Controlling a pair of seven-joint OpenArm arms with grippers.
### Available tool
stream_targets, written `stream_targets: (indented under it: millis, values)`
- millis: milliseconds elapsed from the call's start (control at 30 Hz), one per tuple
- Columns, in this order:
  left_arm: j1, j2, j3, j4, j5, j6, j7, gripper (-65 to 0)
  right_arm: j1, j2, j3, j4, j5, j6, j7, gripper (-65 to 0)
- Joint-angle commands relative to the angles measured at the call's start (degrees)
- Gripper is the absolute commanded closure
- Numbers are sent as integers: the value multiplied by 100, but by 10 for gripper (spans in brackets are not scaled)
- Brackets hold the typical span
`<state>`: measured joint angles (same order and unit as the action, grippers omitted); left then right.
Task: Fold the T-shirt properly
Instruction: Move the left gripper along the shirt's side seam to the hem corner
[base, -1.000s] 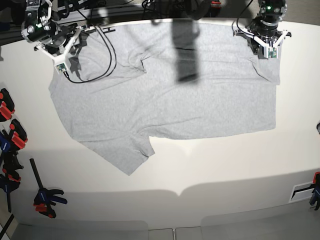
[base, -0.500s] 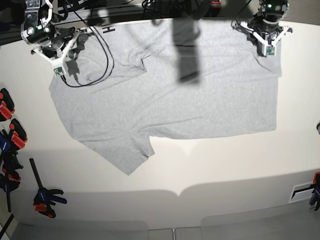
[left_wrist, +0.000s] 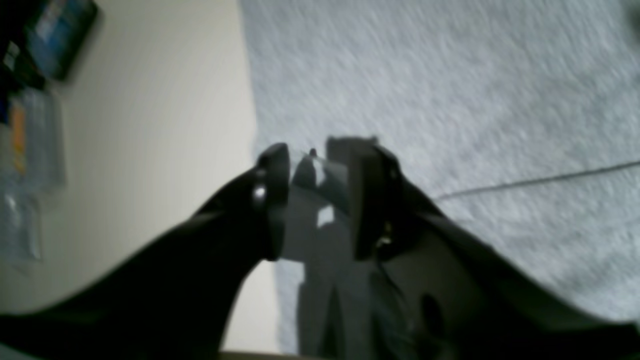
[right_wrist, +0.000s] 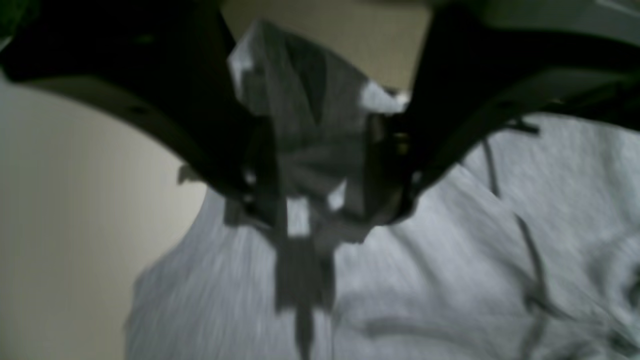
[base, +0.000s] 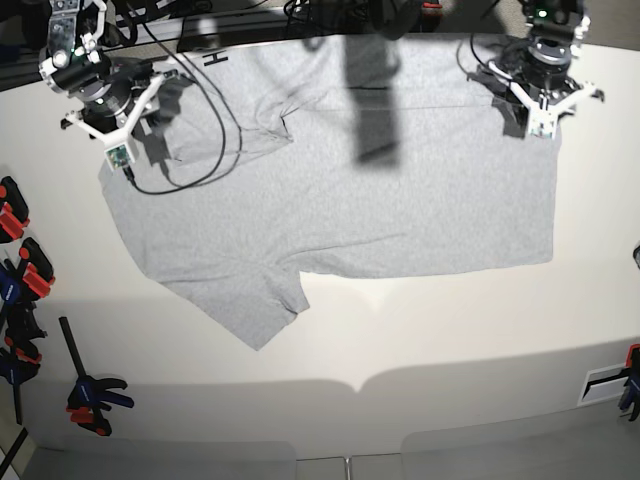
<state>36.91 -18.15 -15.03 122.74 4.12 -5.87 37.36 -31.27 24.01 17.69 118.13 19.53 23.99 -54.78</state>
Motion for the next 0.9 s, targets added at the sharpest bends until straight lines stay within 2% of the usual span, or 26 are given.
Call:
stream_targets:
  millis: [0, 33, 167, 333, 367, 533, 600, 700, 867]
  values:
    - [-109, -149, -31, 105, 35, 48, -116, -226, 17, 74, 35, 153, 37, -44, 188, -334]
    - [-205, -243, -31, 98, 33, 50, -105, -244, 20, 74, 35, 177, 35, -44, 282, -361]
    - [-706, -555, -31, 98, 33, 50, -192, -258, 15, 70, 35, 186, 17, -44, 715, -366]
    - [-1252, -695, -31, 98, 33, 52, -1196, -258, 17, 72, 35, 188, 22, -46, 876, -366]
    - [-1346, -695, -31, 98, 31, 55, -1244, -258, 17, 72, 35, 188, 20, -46, 874, -366]
    - [-1827, -697, -31, 83, 9, 52, -1152, -259, 17, 70, 35, 188, 24, -46, 874, -366]
    - [-2114, -732, -31, -42, -256, 50, -1021, -264, 20, 68, 35, 188, 81, -46, 870, -366]
    - [-2680, -973, -31, -511, -861, 9, -527, -272, 20, 59, 33, 188, 343, -44, 813, -366]
    - [-3783, -1453, -31, -2061, -1720, -575, -236, -272, 17, 57, 33, 188, 365, -44, 629, -366]
